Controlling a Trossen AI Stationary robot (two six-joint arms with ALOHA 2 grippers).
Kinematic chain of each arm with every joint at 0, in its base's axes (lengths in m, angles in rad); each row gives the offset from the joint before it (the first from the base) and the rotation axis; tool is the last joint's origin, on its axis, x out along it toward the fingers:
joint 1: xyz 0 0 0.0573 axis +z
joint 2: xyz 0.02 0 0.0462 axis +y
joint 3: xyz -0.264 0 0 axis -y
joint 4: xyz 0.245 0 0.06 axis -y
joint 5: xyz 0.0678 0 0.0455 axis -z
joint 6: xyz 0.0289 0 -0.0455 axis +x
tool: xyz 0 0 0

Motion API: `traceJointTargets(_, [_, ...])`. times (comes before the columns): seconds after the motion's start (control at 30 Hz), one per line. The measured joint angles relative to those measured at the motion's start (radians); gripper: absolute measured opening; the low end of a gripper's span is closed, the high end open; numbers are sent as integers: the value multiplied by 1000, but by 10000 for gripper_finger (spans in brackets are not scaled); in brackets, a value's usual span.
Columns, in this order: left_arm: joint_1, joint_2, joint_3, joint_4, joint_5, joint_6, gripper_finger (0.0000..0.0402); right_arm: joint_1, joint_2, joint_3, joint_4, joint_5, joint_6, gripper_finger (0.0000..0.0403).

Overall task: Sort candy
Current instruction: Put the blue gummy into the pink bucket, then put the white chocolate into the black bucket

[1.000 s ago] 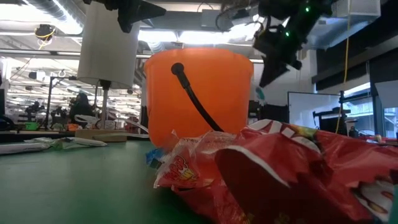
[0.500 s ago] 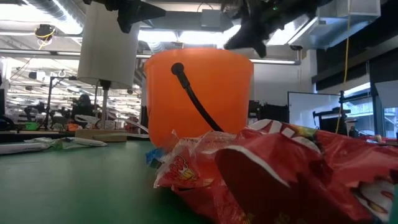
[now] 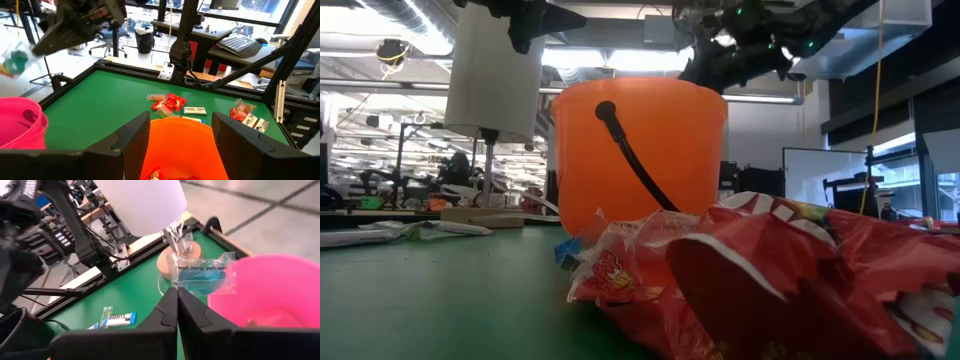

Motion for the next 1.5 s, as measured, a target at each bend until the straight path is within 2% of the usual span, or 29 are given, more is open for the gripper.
traceJointTargets(0.27, [0,0,0,0,0,-18,206,-22,73,0,19,7,2,0])
traceJointTargets(0.5, [0,0,0,0,-2,-19,206,-23,82,0,32,71,3,0])
traceJointTargets(0.6, [0,0,0,0,-3,-23,206,-23,82,0,36,60,-10,10])
traceJointTargets(0.73, [0,0,0,0,-3,-25,206,-23,82,0,36,59,-18,53])
traceJointTargets(0.9, [0,0,0,-1,-3,-24,206,-22,82,0,37,59,-26,133])
traceJointTargets(1.07, [0,0,0,-45,-11,-35,206,-21,46,0,40,-1,-65,183])
traceJointTargets(1.27, [0,-16,0,-202,-25,-161,206,23,-79,0,11,-4,-127,178])
traceJointTargets(1.5, [0,-21,0,-396,-70,-362,206,139,-208,0,-135,155,-266,159])
